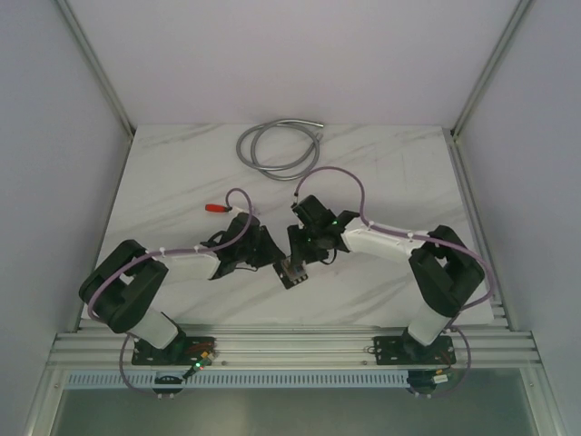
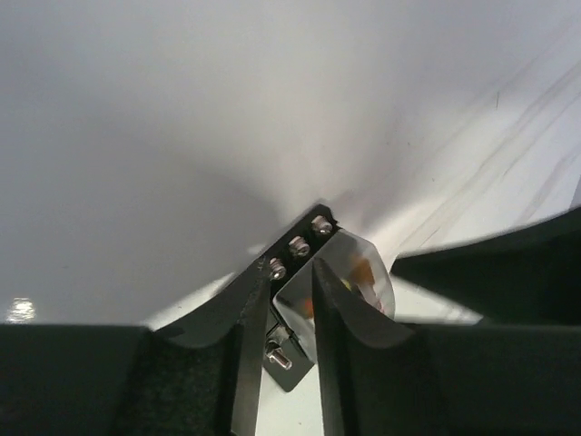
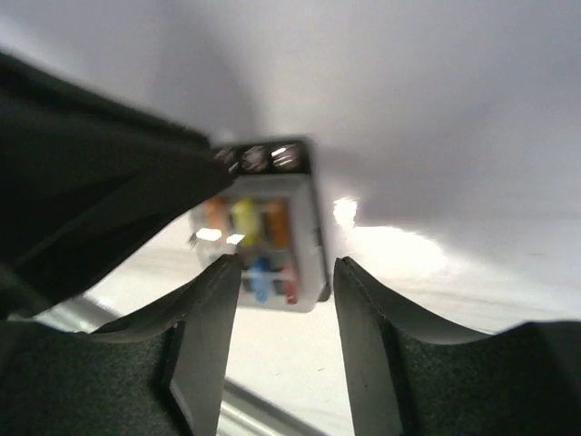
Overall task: Snap on the fuse box
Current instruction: Close the fuse box cover on the fuse box base, then reset both arms
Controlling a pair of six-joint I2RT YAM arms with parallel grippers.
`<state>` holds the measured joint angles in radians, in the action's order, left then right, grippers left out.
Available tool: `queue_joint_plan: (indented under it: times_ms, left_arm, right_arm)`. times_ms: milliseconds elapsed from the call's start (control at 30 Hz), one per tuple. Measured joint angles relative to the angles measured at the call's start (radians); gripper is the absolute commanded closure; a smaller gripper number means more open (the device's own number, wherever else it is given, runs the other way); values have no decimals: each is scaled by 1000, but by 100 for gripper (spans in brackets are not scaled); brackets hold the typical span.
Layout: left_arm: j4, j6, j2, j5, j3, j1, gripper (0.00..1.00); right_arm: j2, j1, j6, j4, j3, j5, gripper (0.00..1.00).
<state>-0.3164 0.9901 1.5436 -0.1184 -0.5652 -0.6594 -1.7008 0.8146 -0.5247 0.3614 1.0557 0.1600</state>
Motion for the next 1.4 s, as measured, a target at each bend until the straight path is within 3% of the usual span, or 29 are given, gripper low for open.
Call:
queue_joint_plan:
  times_ms: [167,267,367,433,733,933,1100,1233,1400]
  left_arm:
    - [98,-32,-7,-2,-90,-21,43]
    - [114,-63,-30,16,-143,0,31]
    - [122,-105,-74,57,-164,51,14]
    - [132,-140,-112,105,-162,96,2]
    - [81,-338,-309,465,-18,348,0]
    - [-88,-495,-306,644,123,443,0]
    - [-336,-681,-278,723,188,481,0]
    - [-542,-812,-192,734,253,491,0]
    - [-779,-905,-93,672,343,512,0]
  right_arm:
    - [109,-86,56,-30,-62,-142,34]
    - [225,-175,95,-63,-117,-227,21]
    - [345,-271,140,-144,-192,-317,6]
    - [409,-338,177,-230,-262,-388,2]
    - [474,-597,301,-731,-628,-603,0]
    - [373,-649,430,-1147,-739,-684,0]
    - [242,-686,489,-1483,-866,-673,0]
    - [184,-720,505,-1620,-905,-610,0]
    - [167,-785,499,-1612,-848,-500,0]
